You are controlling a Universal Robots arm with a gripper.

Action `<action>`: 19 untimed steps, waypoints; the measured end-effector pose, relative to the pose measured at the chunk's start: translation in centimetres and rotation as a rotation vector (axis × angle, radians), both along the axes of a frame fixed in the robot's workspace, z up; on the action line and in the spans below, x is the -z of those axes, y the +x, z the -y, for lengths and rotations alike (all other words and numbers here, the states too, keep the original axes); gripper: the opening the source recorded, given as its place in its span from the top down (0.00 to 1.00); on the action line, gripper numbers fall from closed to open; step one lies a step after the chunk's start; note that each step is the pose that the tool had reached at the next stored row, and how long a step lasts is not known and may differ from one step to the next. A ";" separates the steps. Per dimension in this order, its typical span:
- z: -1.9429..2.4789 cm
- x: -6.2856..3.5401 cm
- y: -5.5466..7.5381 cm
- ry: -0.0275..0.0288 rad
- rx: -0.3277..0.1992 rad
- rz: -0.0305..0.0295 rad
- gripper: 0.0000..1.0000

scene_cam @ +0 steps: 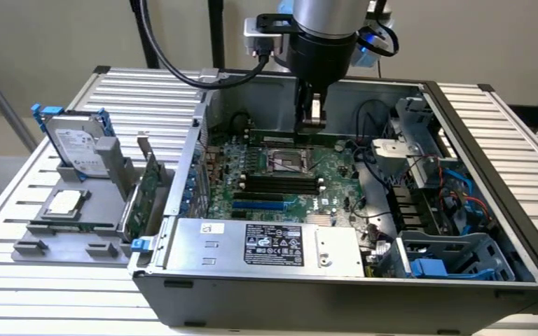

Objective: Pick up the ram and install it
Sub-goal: 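Pick up the ram and move it above insertion slot, then insert the ram into the slot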

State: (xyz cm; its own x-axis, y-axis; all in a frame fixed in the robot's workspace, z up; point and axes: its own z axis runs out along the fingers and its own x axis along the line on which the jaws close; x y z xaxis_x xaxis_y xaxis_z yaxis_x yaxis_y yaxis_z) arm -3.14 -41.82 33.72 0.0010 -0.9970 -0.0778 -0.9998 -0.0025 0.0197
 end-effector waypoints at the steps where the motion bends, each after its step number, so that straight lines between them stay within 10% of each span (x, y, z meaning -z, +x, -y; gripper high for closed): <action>1: -0.27 0.11 0.0 -0.0026 0.000 0.0001 1.00; 19: -0.42 0.13 0.0 -0.0070 0.000 0.0000 1.00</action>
State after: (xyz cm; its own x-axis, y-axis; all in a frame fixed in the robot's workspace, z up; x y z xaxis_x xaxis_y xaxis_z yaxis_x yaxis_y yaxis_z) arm -3.14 -41.41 33.59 0.0010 -0.9975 -0.0709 -0.9998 -0.0024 0.0197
